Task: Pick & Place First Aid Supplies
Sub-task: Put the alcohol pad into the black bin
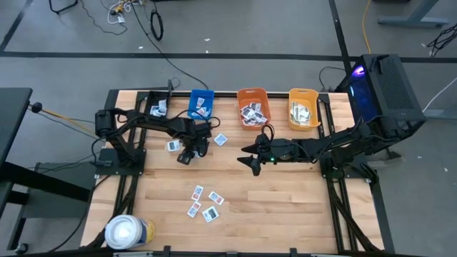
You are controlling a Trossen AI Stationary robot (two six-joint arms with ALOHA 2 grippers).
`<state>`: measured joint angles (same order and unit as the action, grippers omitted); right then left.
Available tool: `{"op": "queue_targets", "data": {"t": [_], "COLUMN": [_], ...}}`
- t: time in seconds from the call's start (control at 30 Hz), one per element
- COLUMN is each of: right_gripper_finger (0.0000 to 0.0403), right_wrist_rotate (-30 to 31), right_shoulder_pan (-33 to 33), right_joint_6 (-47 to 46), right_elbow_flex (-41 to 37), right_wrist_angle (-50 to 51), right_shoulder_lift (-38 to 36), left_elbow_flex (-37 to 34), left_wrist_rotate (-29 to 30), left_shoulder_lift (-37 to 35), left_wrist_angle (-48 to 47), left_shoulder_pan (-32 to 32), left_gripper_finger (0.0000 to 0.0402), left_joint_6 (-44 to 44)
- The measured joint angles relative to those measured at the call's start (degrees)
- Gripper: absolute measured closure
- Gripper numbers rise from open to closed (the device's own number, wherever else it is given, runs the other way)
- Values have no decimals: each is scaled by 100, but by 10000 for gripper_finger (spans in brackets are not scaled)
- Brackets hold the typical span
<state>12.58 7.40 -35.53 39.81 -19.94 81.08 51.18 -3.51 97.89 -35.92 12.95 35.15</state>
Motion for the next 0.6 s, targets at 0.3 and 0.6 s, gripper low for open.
{"op": "queue_targets", "data": {"t": [0.3,0.6], "right_gripper_finger": [124,124], "right_wrist_rotate": [-2,-2], "right_shoulder_pan": [0,0], "right_joint_6": [-138,-151], "right_elbow_flex": [0,0], "right_wrist_angle": [0,0], "right_shoulder_lift": [0,0], "left_elbow_flex": [0,0], "left_wrist_rotate": [79,98], "left_shoulder_lift": [0,-2], "left_wrist_angle": [7,0], "left_shoulder_pan": [-11,-11], "left_gripper_finger": [228,251], "left_joint_6": [-8,-11]}}
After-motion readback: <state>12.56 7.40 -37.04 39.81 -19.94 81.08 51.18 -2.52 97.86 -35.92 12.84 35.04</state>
